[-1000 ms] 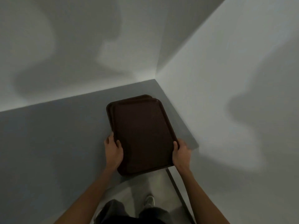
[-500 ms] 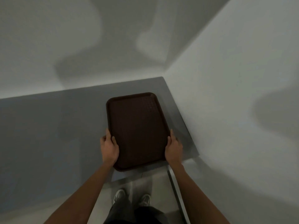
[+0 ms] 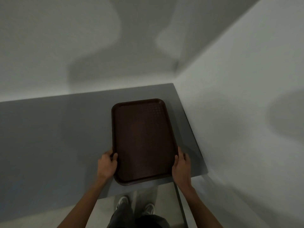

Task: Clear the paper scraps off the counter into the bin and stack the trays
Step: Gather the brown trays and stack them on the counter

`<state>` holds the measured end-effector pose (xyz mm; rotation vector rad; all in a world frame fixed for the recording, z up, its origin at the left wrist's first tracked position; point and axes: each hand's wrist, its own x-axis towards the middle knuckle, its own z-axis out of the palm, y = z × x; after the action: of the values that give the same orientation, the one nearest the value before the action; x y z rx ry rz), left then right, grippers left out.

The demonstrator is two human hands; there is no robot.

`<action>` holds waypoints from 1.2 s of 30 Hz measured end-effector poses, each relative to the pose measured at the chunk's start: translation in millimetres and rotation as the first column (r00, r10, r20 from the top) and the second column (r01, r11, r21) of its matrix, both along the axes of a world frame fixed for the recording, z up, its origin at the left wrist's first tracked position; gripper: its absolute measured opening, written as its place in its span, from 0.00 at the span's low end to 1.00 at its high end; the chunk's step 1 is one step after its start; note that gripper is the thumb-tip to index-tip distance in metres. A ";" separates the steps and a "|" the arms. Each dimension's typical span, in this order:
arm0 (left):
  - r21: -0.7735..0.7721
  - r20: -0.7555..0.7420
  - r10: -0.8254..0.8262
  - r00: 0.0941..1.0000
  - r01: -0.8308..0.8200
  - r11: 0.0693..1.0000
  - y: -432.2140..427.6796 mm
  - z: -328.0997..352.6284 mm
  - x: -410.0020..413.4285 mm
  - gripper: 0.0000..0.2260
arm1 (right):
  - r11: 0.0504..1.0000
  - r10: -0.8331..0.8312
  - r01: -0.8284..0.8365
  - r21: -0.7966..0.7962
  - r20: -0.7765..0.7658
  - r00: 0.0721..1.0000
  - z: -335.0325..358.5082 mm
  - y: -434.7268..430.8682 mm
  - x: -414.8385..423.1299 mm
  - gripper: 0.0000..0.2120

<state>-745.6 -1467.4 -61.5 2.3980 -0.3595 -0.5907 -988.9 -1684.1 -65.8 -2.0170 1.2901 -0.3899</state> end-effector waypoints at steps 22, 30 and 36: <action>0.074 -0.049 -0.304 0.951 0.307 0.949 -137.3 44.5 18.9 0.32 | 0.610 0.551 -0.758 -0.230 -0.564 0.614 2.6 -74.6 2.1 0.41; 0.275 -0.137 -0.496 0.857 0.514 0.812 -131.2 41.1 -49.1 0.57 | 0.634 0.406 -0.647 -0.423 -0.529 0.745 -17.5 -90.2 -0.8 0.27; 0.301 -0.010 -0.512 0.859 0.491 0.817 -143.7 39.6 -28.9 0.42 | 0.652 0.400 -0.642 -0.404 -0.536 0.743 -14.9 -94.9 14.8 0.26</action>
<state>-774.4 -1611.1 -21.9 2.6167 -1.0272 -0.8414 -974.1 -1779.0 -80.7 -3.0063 0.7402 -0.0573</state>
